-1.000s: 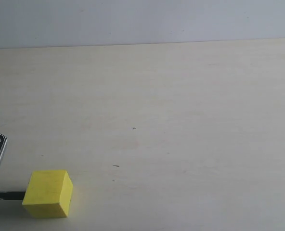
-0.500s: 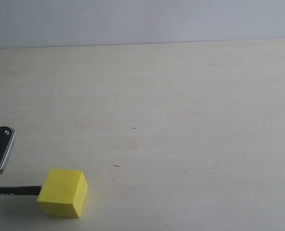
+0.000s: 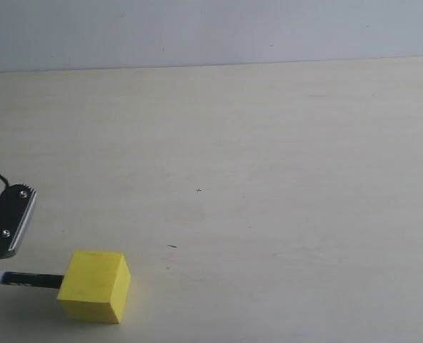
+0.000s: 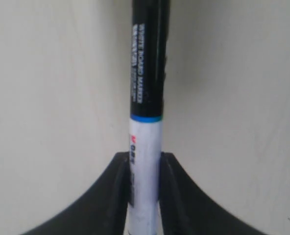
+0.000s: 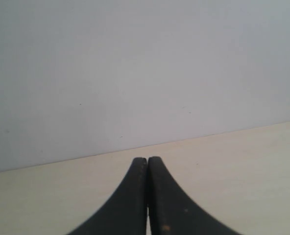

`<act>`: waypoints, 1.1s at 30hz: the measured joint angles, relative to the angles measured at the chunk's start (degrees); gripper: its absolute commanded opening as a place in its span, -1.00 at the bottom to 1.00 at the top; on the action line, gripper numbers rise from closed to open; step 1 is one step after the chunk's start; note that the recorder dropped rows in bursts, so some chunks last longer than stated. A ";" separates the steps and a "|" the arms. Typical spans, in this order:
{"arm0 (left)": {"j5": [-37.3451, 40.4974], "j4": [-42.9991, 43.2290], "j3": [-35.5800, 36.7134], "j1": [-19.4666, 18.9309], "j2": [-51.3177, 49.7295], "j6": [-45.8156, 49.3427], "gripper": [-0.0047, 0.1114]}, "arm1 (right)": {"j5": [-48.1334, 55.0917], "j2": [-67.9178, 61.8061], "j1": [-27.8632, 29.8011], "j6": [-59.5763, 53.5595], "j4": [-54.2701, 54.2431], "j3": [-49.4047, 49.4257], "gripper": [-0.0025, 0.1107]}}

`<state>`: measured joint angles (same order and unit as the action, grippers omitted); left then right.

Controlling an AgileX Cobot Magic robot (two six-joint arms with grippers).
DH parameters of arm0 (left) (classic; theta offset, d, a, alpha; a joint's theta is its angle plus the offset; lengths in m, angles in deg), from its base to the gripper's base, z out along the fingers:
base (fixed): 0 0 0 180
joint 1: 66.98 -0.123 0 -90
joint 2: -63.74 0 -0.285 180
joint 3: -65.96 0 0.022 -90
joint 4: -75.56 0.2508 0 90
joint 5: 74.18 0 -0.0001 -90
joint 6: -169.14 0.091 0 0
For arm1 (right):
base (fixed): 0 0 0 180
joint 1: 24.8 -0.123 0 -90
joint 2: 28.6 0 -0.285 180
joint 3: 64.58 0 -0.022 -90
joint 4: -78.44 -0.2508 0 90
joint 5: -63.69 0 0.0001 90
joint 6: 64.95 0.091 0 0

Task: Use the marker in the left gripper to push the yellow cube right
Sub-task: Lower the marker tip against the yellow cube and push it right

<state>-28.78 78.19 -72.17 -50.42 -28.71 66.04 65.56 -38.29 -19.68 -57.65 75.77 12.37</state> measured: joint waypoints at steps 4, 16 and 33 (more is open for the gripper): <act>-0.25 -0.93 -0.53 2.45 0.00 0.15 -0.92 | 0.00 0.00 0.00 0.00 0.00 0.00 -0.96; 1.09 -0.37 1.13 -4.30 0.00 -1.75 -0.92 | 0.00 0.00 0.00 0.00 0.00 0.00 -0.96; 4.88 -5.44 -1.89 -1.92 0.00 -1.29 -0.92 | 0.00 0.00 0.00 0.00 0.00 0.00 -0.96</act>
<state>-23.90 72.74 -74.06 -52.35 -28.71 64.74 65.56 -38.29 -19.68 -57.65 75.77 12.37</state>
